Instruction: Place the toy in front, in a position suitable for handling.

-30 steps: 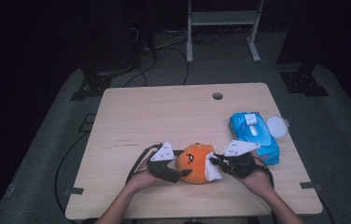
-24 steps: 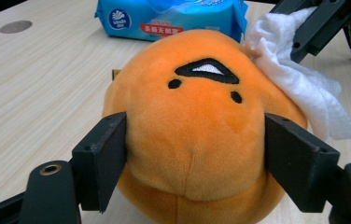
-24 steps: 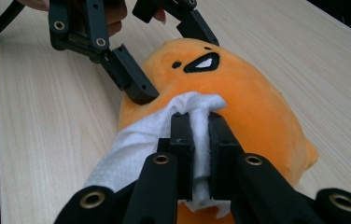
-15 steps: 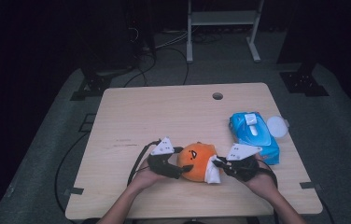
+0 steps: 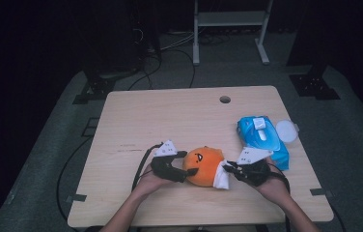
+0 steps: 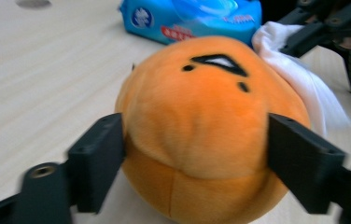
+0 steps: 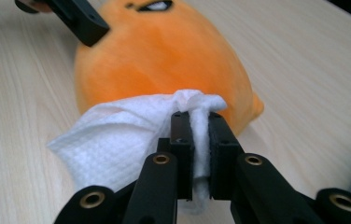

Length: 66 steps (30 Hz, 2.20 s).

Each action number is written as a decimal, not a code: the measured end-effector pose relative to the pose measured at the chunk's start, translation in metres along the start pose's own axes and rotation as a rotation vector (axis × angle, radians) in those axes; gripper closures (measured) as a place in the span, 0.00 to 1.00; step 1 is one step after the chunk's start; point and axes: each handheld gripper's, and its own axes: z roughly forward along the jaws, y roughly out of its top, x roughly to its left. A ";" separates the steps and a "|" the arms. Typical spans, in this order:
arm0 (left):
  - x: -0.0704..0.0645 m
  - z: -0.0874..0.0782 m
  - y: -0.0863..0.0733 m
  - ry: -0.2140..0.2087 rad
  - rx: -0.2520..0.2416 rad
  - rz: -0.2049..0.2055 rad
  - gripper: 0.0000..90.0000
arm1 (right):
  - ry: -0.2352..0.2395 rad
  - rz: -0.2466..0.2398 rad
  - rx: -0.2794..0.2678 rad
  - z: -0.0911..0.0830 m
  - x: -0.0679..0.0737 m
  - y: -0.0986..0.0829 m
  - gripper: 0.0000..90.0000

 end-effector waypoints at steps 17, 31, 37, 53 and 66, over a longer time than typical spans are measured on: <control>-0.013 0.005 0.008 0.016 0.025 0.069 0.12 | -0.049 -0.067 -0.026 0.002 0.013 0.021 0.91; -0.046 0.010 0.012 -0.001 0.033 0.354 0.28 | 0.027 -0.092 -0.104 0.000 0.030 0.040 0.91; -0.032 0.015 0.012 -0.030 0.034 0.147 0.18 | 0.017 -0.021 -0.086 -0.002 0.013 0.024 0.91; -0.029 0.011 0.005 -0.036 0.005 0.179 0.23 | -0.095 -0.014 -0.035 -0.006 -0.004 0.011 0.91; -0.048 0.012 0.006 -0.035 0.010 0.384 0.37 | 0.076 -0.015 -0.146 -0.005 0.020 0.031 0.91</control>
